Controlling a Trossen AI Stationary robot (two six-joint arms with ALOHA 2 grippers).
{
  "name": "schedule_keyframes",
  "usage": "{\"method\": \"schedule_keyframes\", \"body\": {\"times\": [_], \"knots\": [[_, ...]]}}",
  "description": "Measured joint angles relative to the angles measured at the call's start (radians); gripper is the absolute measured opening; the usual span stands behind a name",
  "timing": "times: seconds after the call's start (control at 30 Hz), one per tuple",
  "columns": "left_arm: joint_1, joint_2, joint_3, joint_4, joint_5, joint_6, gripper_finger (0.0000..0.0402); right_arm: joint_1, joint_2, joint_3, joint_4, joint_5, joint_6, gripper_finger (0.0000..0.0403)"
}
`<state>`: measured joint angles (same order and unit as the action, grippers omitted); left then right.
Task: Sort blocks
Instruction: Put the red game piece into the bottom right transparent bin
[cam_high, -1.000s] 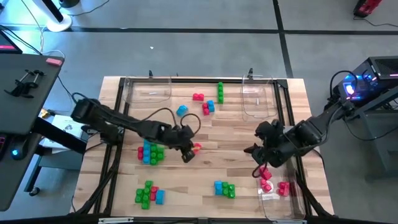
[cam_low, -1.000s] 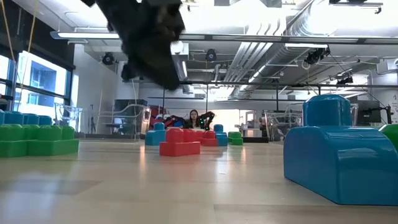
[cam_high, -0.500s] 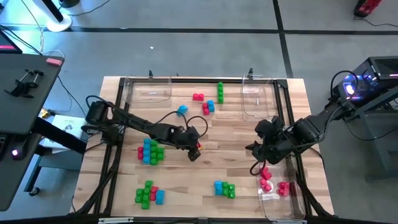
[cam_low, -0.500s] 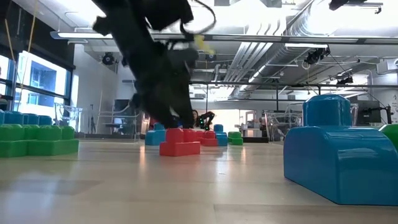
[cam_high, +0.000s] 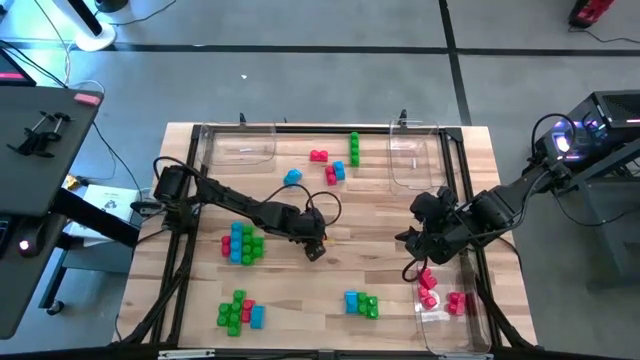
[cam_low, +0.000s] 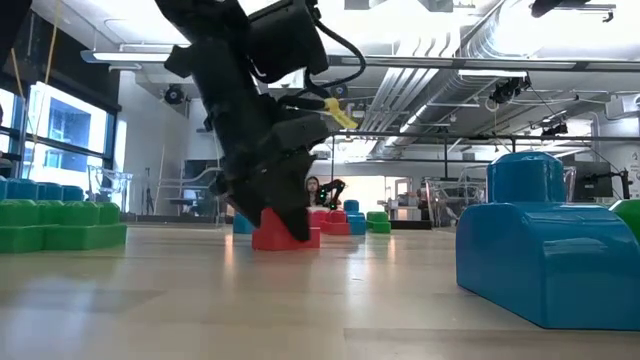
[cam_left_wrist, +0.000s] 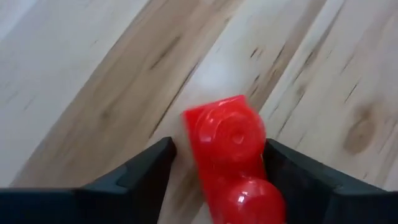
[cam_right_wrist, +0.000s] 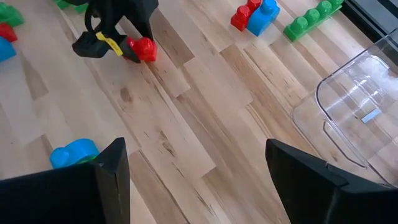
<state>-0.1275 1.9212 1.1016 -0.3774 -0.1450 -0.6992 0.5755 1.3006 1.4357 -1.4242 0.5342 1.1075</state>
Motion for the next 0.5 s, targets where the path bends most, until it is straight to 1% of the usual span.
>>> {"method": "schedule_keyframes", "body": {"times": [0.07, 0.17, 0.2, 0.27, 0.33, 0.37, 0.5], "knots": [[0.01, -0.016, -0.004, -0.007, 0.013, 0.034, 0.0188, 0.0, 0.0, 0.0, 0.0, 0.015, 0.02, 0.0254], [0.024, -0.061, -0.012, -0.017, 0.03, 0.106, 0.0092, 0.0, 0.0, 0.0, 0.022, 0.043, 0.039, 0.0254], [0.03, -0.084, -0.013, -0.004, 0.041, 0.136, 0.0086, 0.0, 0.0, 0.0, 0.037, 0.059, 0.037, 0.0254], [0.042, -0.15, -0.008, 0.068, 0.067, 0.218, 0.0087, 0.0, 0.0, 0.0, 0.081, 0.099, 0.019, 0.0254], [0.051, -0.229, -0.007, 0.123, 0.096, 0.339, 0.0087, -0.005, 0.0, 0.0, 0.15, 0.139, -0.021, 0.0254], [0.052, -0.269, -0.007, 0.155, 0.11, 0.406, 0.0087, -0.011, 0.0, 0.0, 0.193, 0.15, -0.058, 0.0254], [0.048, -0.416, 0.003, 0.229, 0.104, 0.624, 0.0087, -0.055, 0.009, 0.0, 0.393, 0.146, -0.271, 0.0254]]}}
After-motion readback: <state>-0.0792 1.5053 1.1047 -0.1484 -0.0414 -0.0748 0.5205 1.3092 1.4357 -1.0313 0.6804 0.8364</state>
